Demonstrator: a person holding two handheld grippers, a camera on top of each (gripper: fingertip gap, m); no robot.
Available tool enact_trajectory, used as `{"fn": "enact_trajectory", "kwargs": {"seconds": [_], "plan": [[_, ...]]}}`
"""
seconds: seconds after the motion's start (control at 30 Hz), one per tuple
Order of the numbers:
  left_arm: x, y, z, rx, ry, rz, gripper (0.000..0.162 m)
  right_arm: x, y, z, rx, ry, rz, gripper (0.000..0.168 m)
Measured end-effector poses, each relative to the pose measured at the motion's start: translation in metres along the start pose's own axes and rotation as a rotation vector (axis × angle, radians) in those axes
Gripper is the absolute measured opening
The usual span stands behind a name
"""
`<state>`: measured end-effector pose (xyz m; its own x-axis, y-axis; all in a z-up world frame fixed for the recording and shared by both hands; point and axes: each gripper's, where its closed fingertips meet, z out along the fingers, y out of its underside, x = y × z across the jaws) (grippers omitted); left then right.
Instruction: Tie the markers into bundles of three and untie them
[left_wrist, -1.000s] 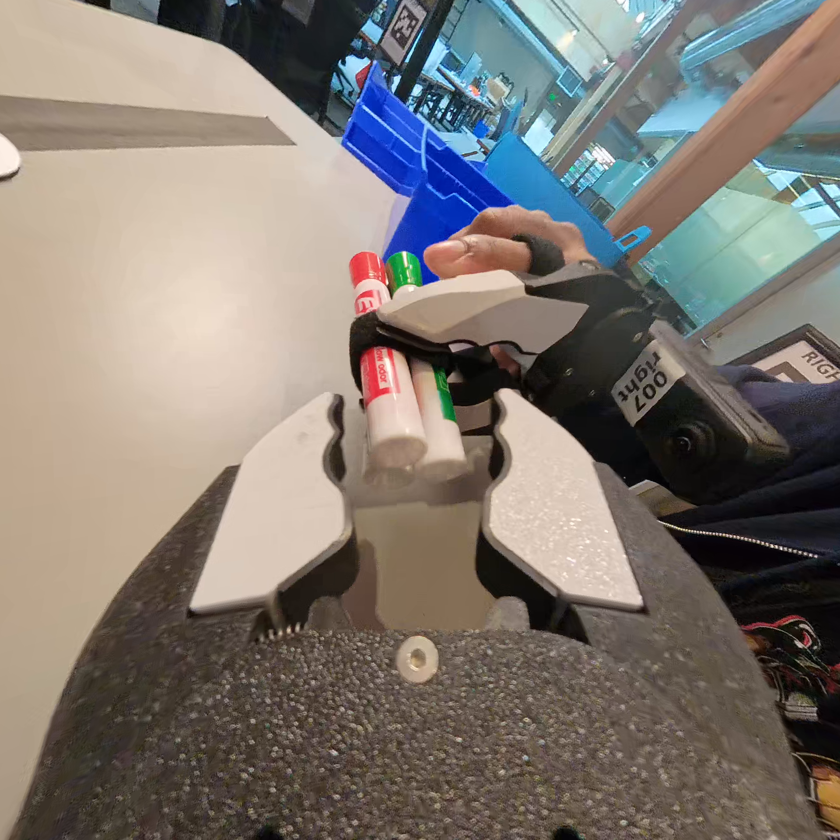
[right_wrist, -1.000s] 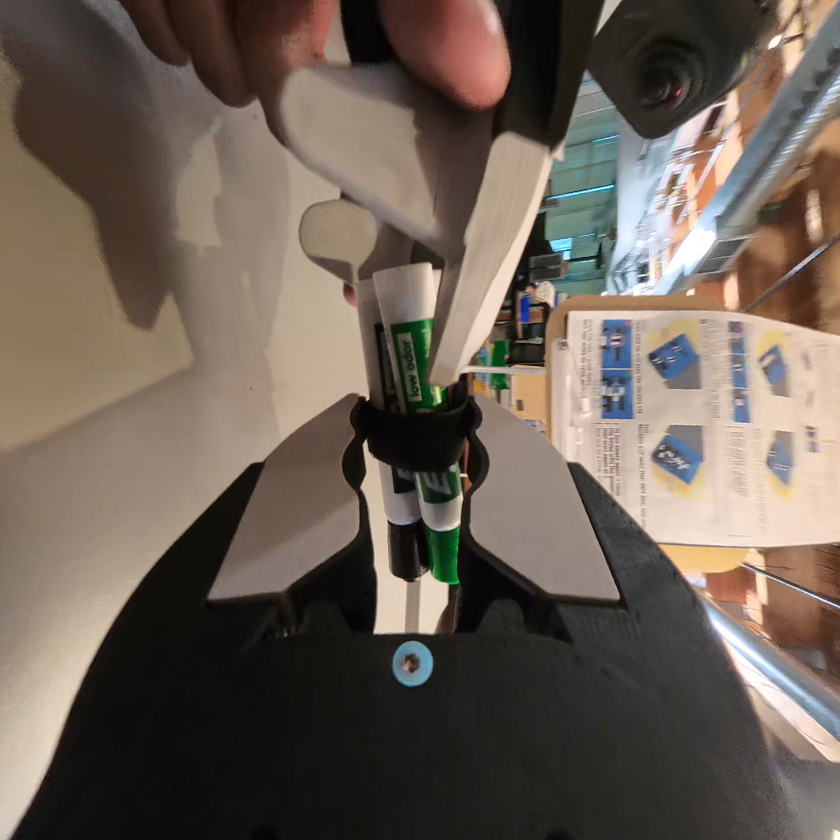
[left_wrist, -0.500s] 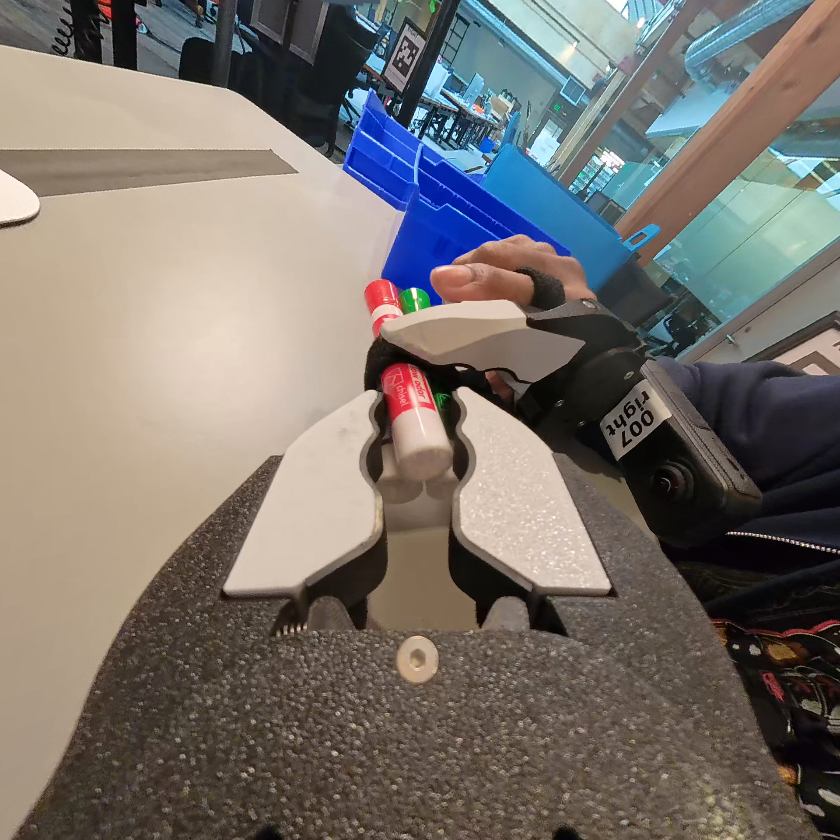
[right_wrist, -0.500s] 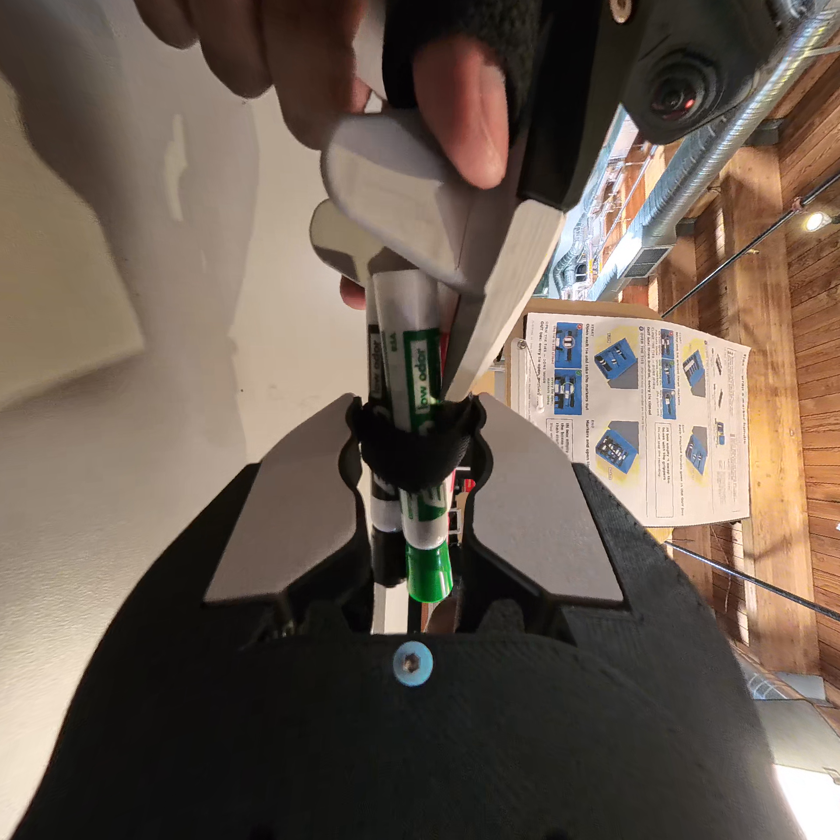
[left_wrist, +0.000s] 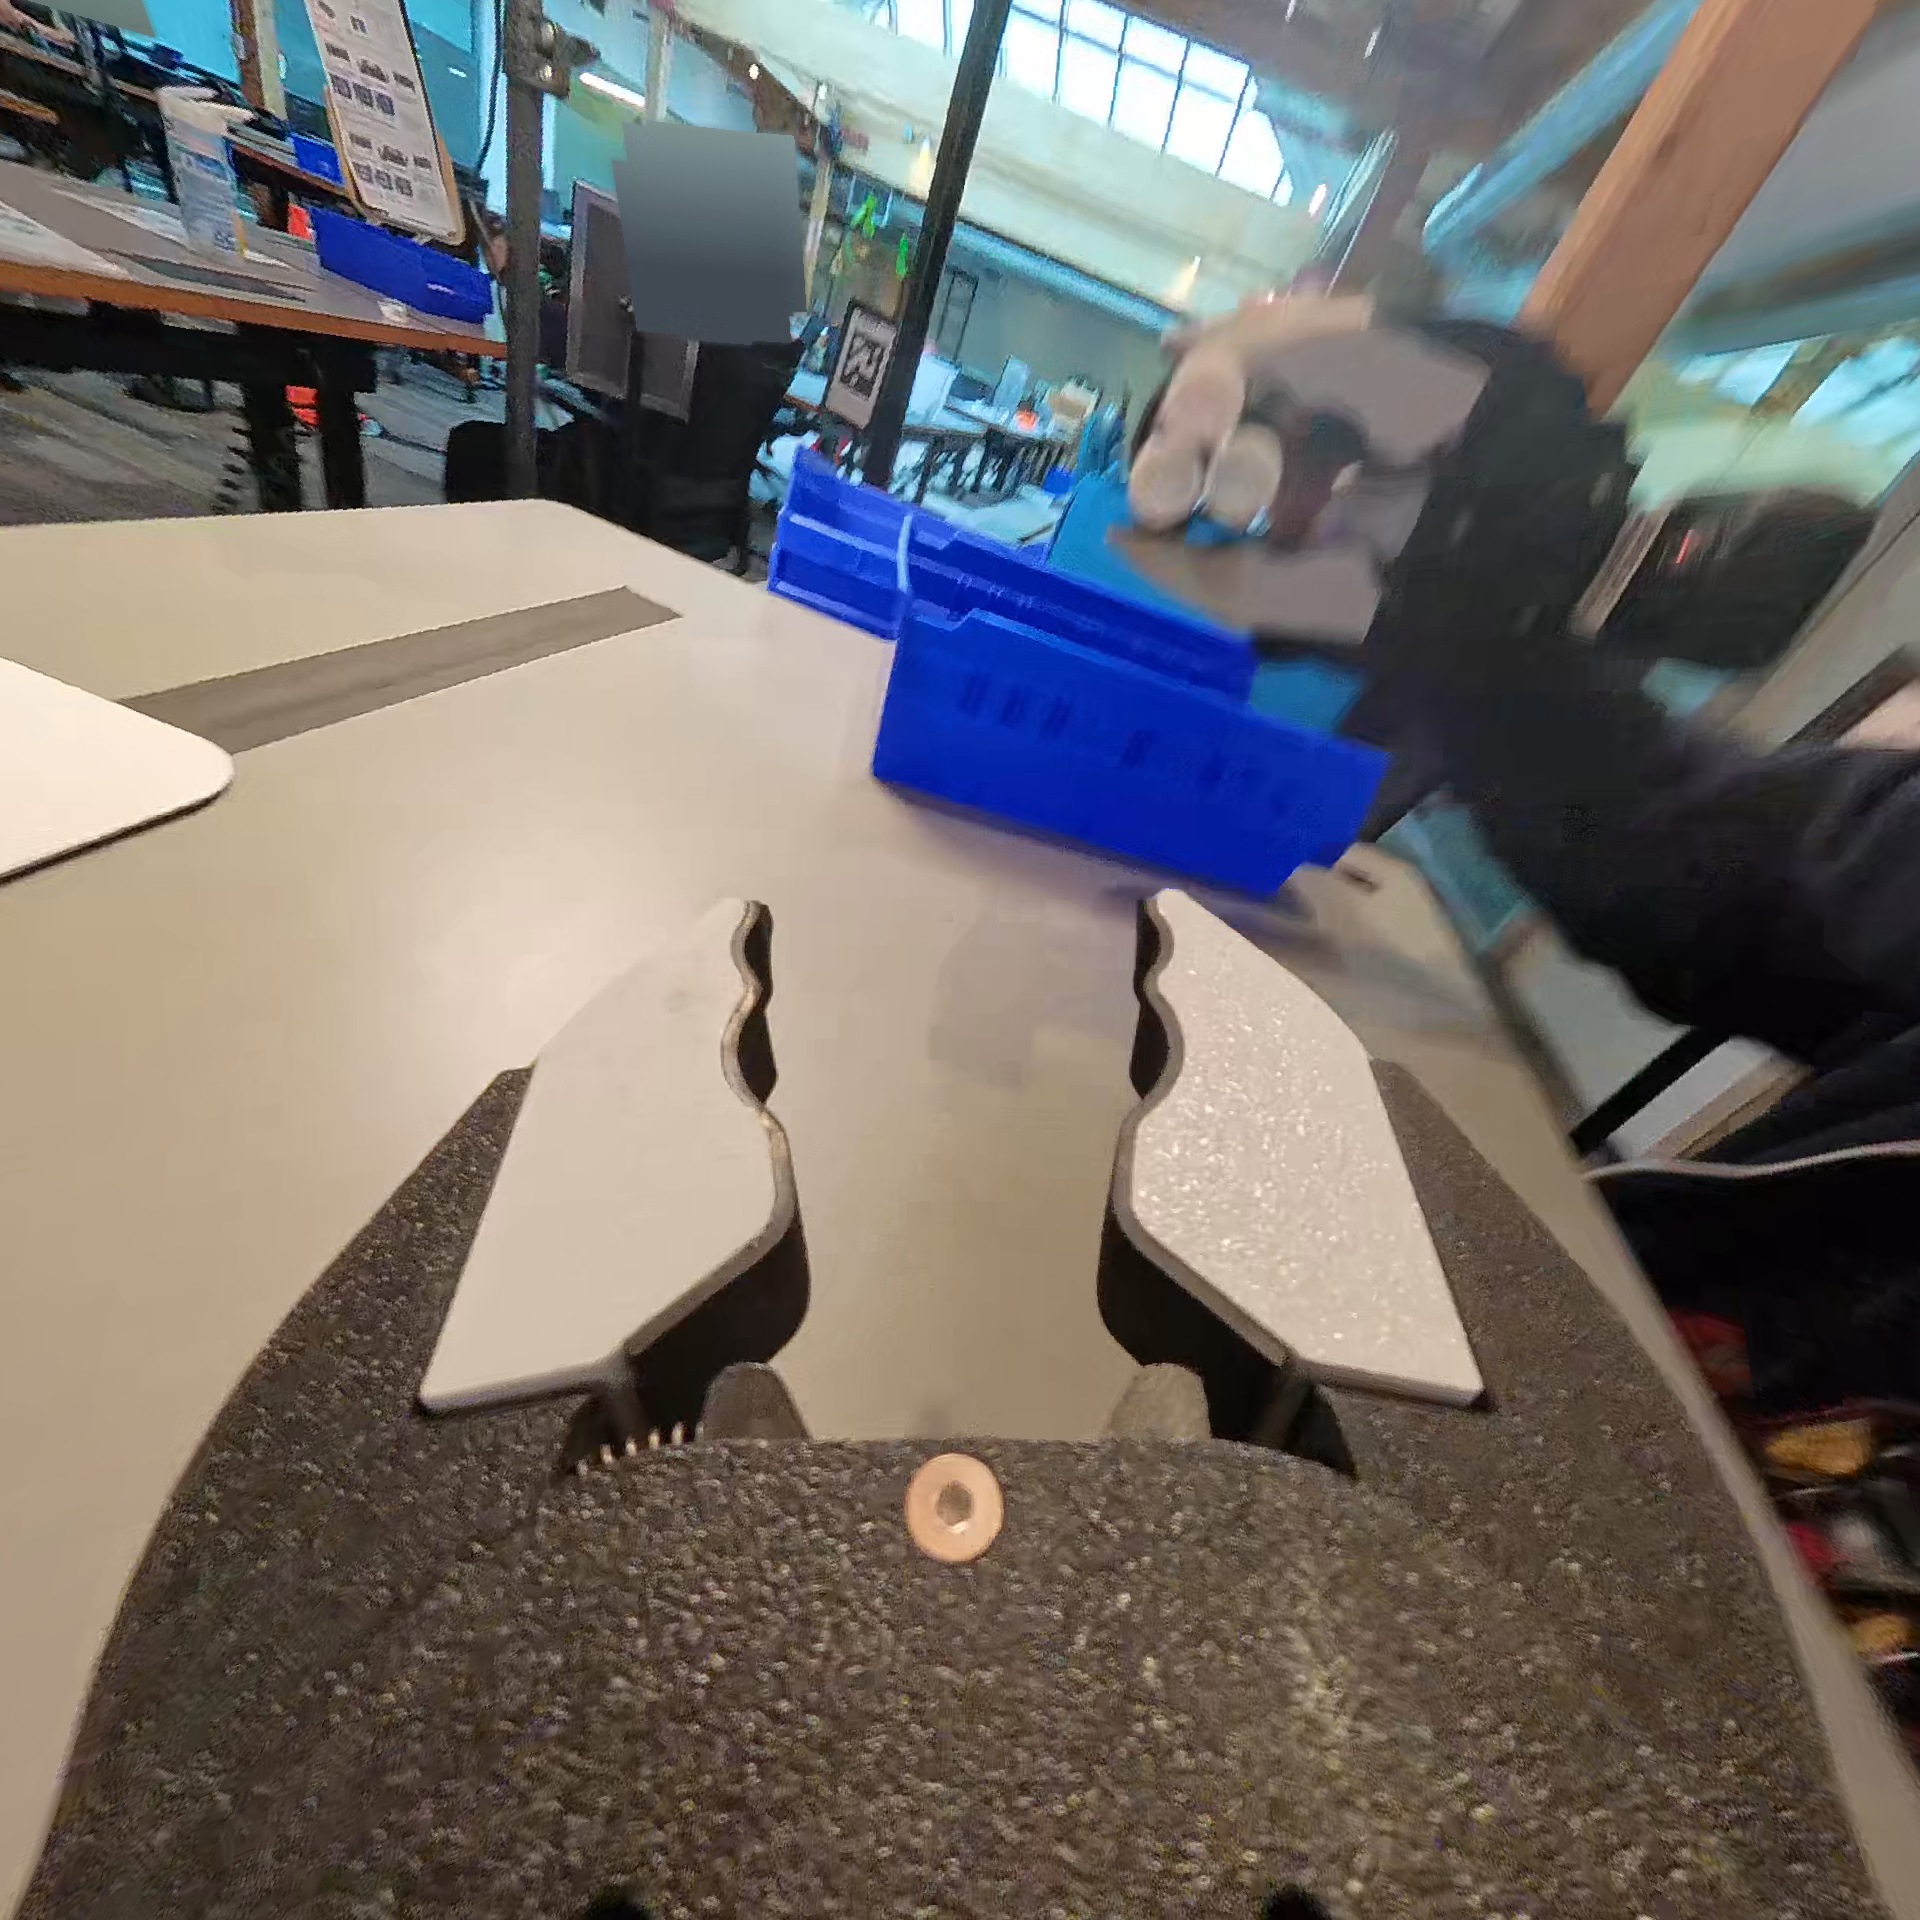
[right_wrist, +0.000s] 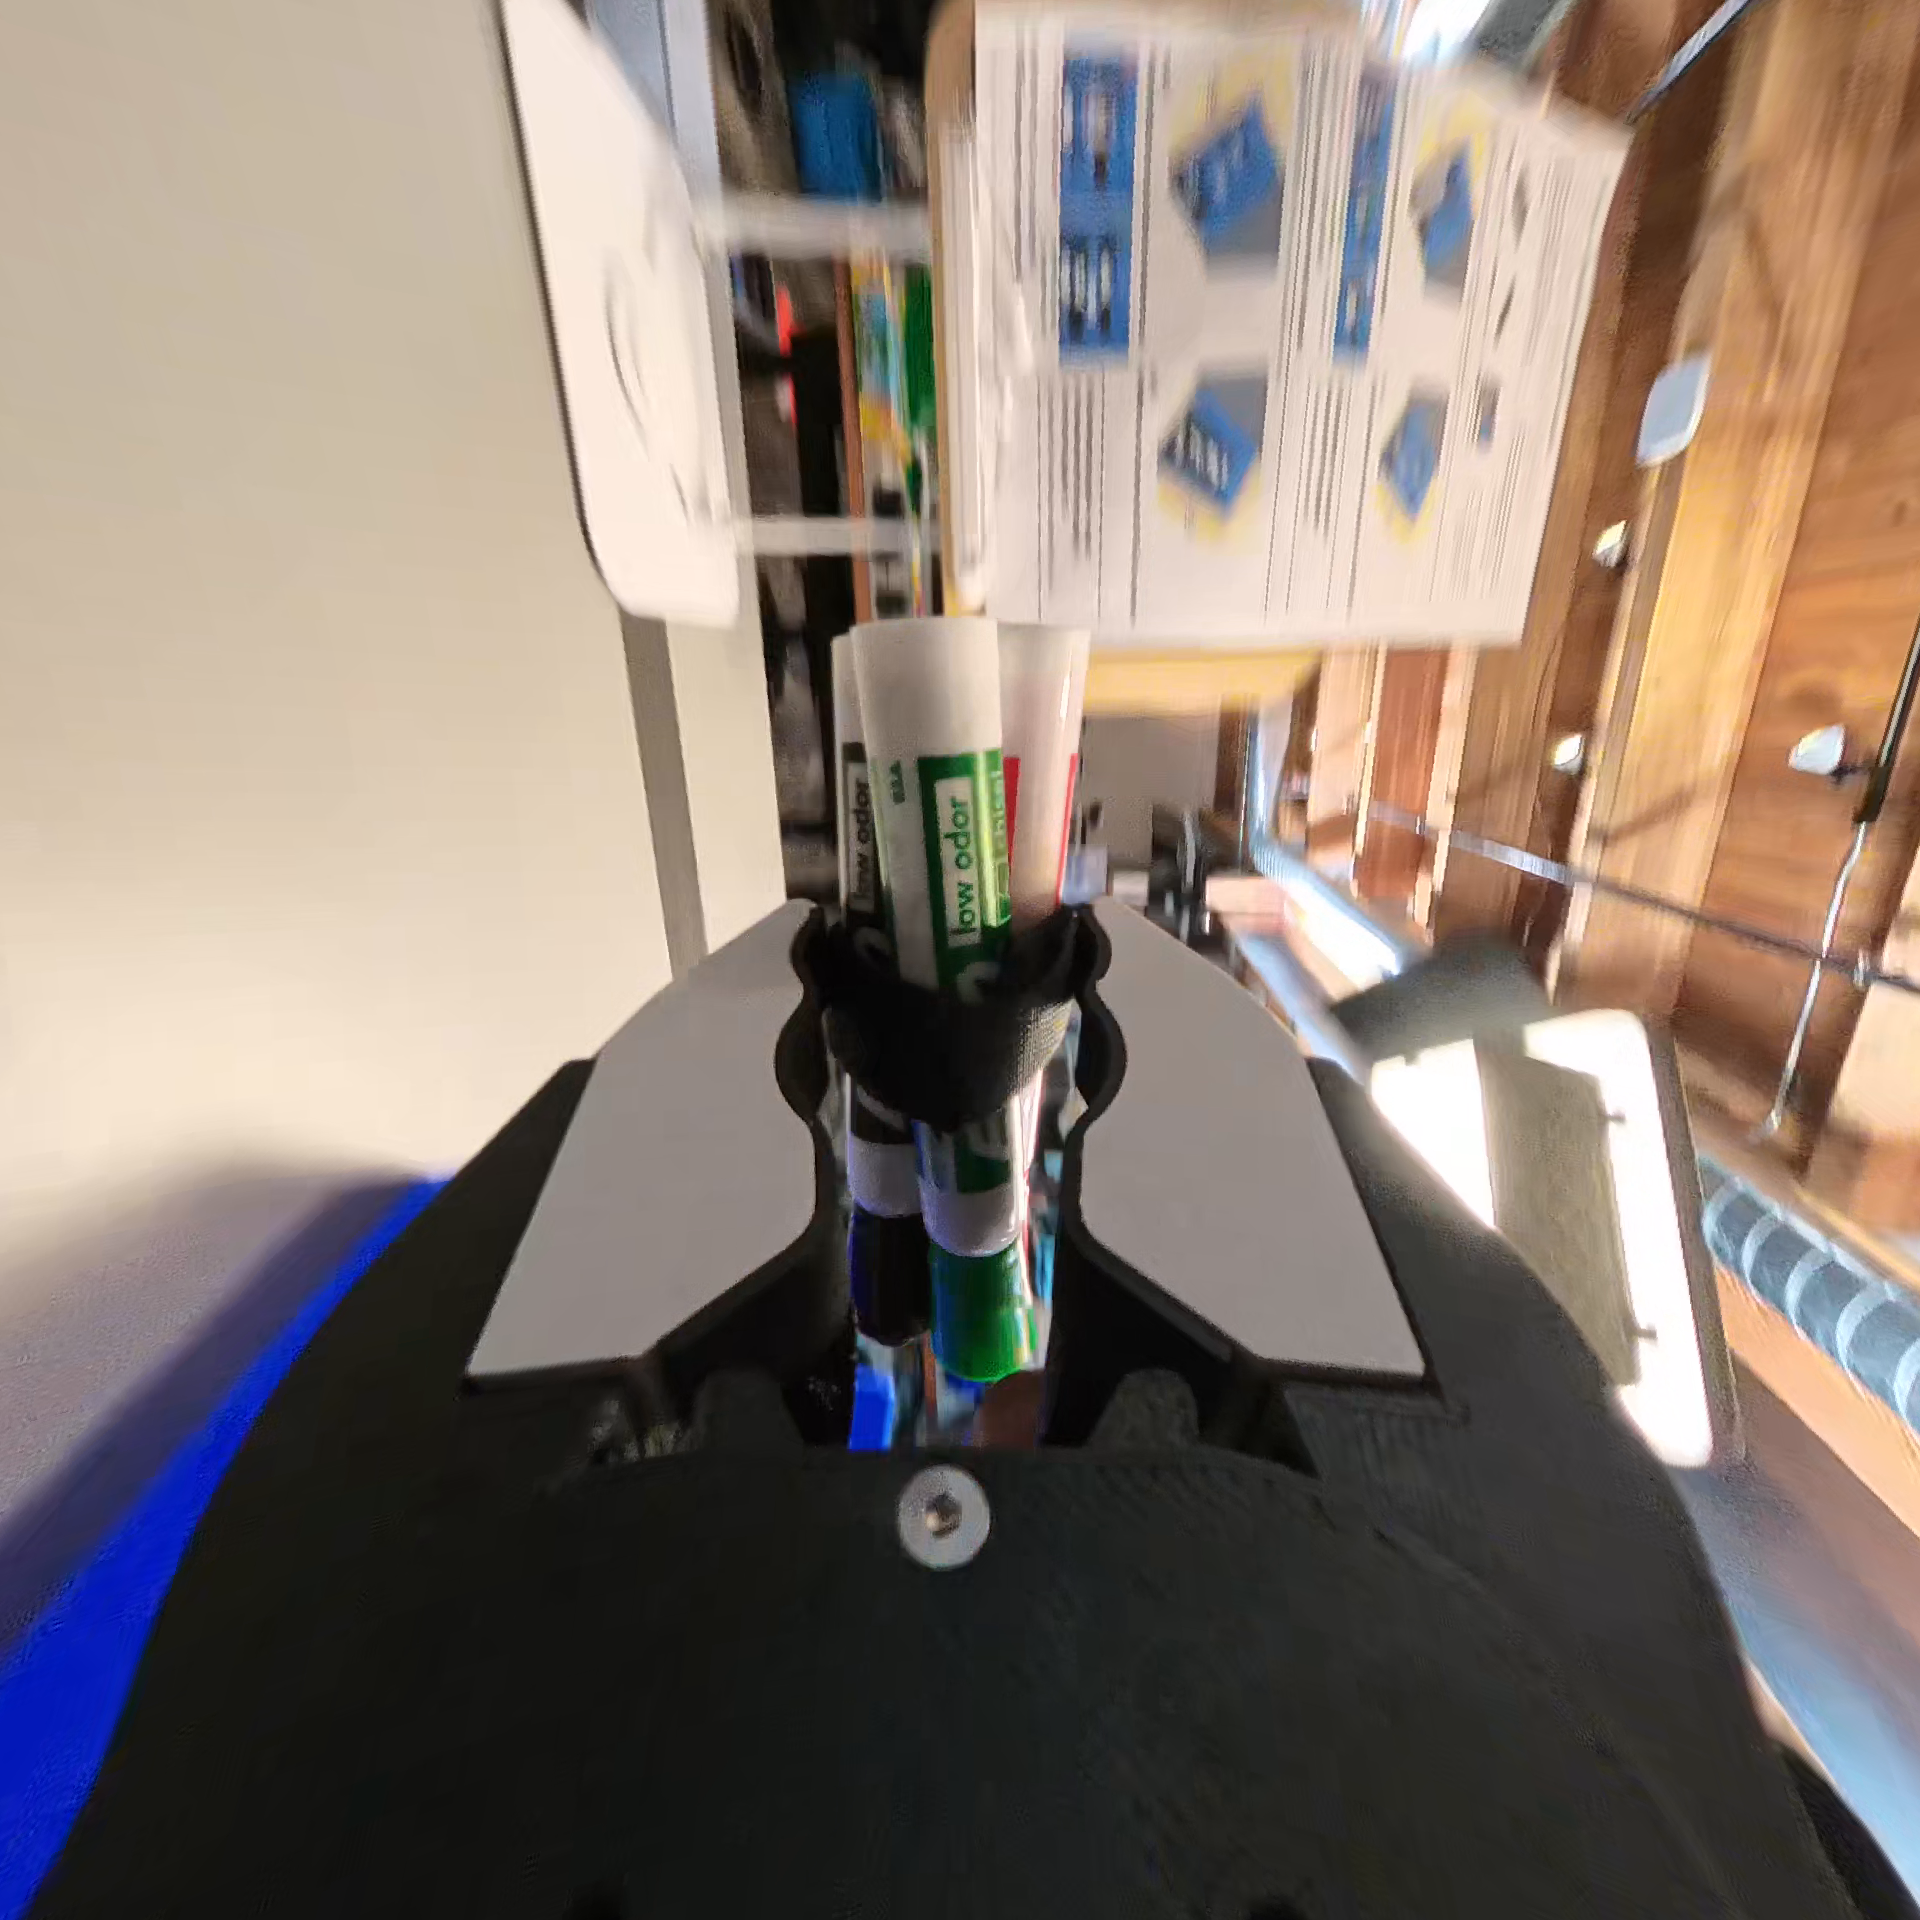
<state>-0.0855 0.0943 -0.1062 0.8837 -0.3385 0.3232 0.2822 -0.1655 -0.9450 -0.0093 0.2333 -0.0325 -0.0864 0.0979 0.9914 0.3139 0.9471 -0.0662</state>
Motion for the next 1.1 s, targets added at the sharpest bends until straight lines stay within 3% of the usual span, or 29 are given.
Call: {"fn": "enact_trajectory", "kwargs": {"seconds": [0.1, 0.2, 0.27, 0.33, 0.57, 0.77, 0.9, 1.0, 1.1], "plan": [[-0.005, 0.018, 0.007, -0.079, -0.064, 0.136, 0.067, 0.004, 0.101, -0.023, -0.285, -0.079, 0.01, 0.045], [0.001, 0.026, 0.015, -0.116, -0.065, 0.194, 0.067, -0.024, 0.205, -0.05, -0.536, -0.221, 0.14, 0.045], [0.004, 0.031, 0.019, -0.137, -0.06, 0.207, 0.067, -0.061, 0.252, -0.064, -0.641, -0.347, 0.291, 0.045], [0.006, 0.033, 0.021, -0.151, -0.064, 0.224, 0.067, -0.094, 0.276, -0.069, -0.693, -0.433, 0.38, 0.046], [0.006, 0.037, 0.021, -0.174, -0.084, 0.226, 0.067, -0.164, 0.276, -0.048, -0.733, -0.683, 0.57, 0.046], [0.005, 0.037, 0.013, -0.179, -0.098, 0.243, 0.07, -0.147, 0.275, -0.048, -0.741, -0.66, 0.57, 0.05], [0.004, 0.027, 0.005, -0.152, -0.105, 0.252, 0.071, -0.101, 0.266, -0.068, -0.732, -0.575, 0.553, 0.05], [0.006, 0.015, -0.003, -0.127, -0.123, 0.265, 0.073, -0.054, 0.232, -0.08, -0.653, -0.51, 0.582, 0.047], [0.008, 0.006, -0.016, -0.117, -0.159, 0.295, 0.076, -0.025, 0.158, -0.078, -0.477, -0.52, 0.627, 0.045]]}}
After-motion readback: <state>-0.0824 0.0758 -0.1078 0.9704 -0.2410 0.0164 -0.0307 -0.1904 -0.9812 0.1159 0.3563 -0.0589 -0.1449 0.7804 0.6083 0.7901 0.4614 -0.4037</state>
